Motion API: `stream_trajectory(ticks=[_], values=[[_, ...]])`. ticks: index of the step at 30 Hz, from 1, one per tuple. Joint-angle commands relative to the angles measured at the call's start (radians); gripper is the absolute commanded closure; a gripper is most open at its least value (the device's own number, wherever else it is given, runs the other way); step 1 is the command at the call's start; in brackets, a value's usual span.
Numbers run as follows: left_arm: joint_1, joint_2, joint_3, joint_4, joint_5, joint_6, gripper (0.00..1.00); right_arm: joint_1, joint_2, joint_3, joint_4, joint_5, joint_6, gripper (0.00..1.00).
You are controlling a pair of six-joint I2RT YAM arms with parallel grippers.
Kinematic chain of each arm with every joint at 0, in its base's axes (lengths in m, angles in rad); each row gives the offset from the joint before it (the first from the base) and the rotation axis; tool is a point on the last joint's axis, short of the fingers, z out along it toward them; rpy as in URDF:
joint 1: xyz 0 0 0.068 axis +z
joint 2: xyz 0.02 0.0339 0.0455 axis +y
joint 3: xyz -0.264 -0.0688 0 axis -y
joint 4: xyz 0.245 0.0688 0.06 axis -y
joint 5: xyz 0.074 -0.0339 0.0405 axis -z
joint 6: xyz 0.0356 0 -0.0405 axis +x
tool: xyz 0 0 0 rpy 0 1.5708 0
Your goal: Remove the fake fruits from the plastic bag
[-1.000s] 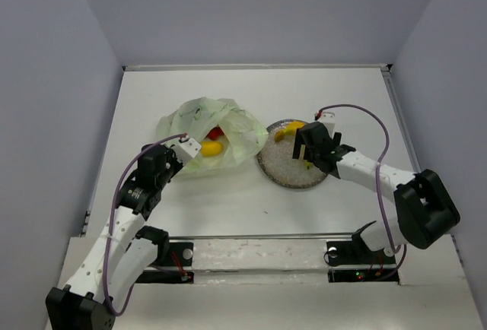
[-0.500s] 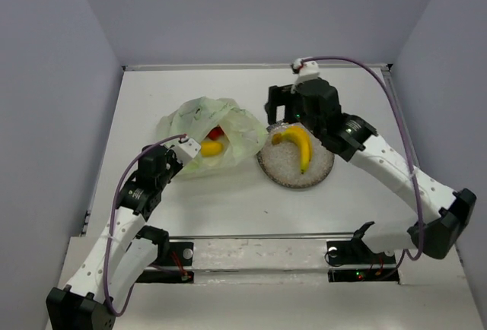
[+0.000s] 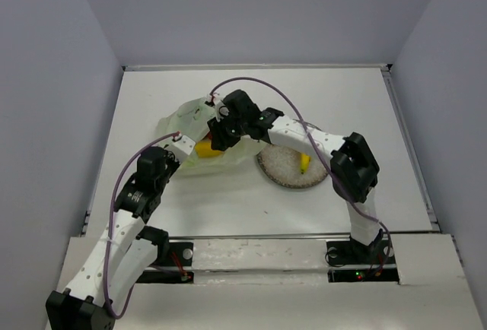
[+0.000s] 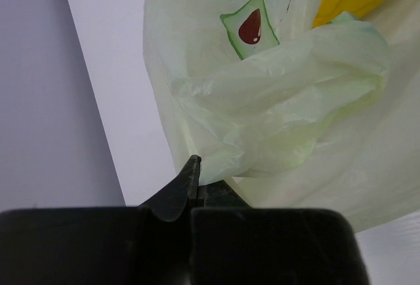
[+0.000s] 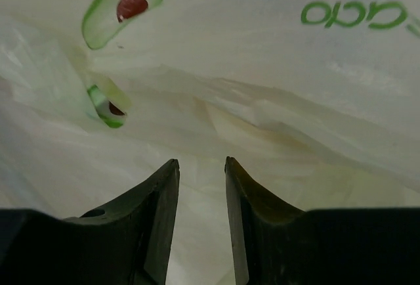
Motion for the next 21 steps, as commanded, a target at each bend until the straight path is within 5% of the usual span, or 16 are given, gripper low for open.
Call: stream_trajectory(ticks=[1, 13, 21], values=[[0.002, 0.005, -0.025, 0.043, -0.079, -0.058, 0.97, 0.084, -0.002, -0.039, 0.002, 0.106, -0.075, 0.63], [0.002, -0.033, -0.063, 0.055, -0.099, -0.044, 0.97, 0.213, -0.033, -0.309, 0.023, 0.552, -0.099, 0.58], [0.002, -0.039, -0.066, 0.06, -0.076, -0.017, 0.97, 0.204, 0.058, -0.075, 0.043, 0.565, -0.127, 0.37]])
